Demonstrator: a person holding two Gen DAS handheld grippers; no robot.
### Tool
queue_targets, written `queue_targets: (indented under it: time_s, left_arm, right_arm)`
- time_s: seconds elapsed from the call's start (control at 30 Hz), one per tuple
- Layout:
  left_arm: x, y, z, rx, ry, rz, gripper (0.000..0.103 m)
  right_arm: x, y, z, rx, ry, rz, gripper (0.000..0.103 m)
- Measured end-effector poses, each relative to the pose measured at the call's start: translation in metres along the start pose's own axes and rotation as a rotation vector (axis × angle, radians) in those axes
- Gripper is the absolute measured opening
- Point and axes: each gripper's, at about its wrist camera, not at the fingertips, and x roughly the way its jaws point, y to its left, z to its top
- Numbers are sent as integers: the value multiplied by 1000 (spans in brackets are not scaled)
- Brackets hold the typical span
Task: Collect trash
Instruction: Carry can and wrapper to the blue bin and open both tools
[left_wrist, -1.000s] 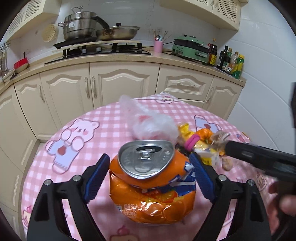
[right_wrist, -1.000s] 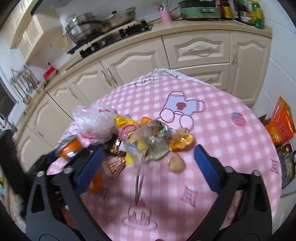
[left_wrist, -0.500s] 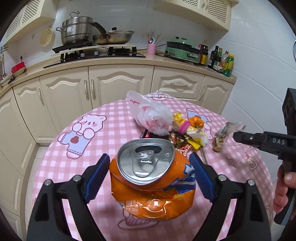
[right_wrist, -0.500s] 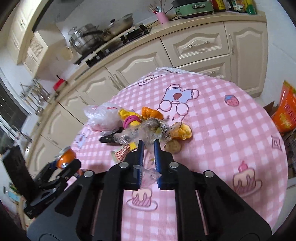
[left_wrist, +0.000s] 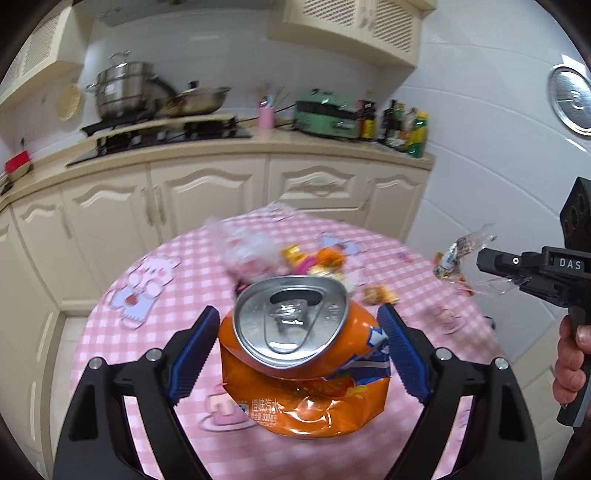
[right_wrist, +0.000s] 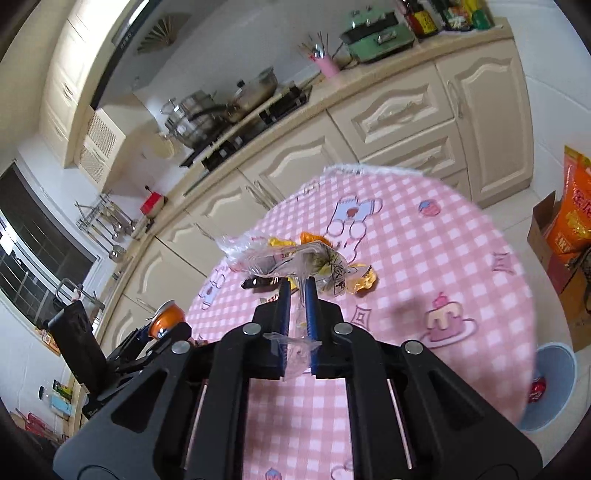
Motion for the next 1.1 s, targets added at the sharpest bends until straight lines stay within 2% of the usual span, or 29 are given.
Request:
queue_targets:
  time_s: [0.17,0.27,0.47,0.63,0.77,0.87,0.93,1.1]
  left_arm:
    - [-7,-51,19,55,-33,-103,85]
    - [-5,-96,28,111,-45,-184,85]
    - [16,-203,28,232,-7,-354,85]
    - [52,-308,8,322,112,-491,85]
    - [86,-373,-17,377,220,-539,85]
    - [117,-415,-42,423,304,-538,85]
    - [142,-438,-63,442,387,-534,85]
    - [202,-471,-103,501,532,-476,85]
  right_arm:
    - [-57,-18,3,27,-94,-31,9]
    - [-93,-39,3,61,-154,-65,9]
    - [-170,-110,-17,184,-272,-176,9]
    - [-220,-185,-52,331,-322,-288,9]
    - [-230,-247,-85,465,-303,-335,9]
    - [-219,-290,-107,552,-263,-365,9]
    - [-207,-318,-121,616,-236,-352,9]
    - [-174,-375,-147,734,-165,-355,9]
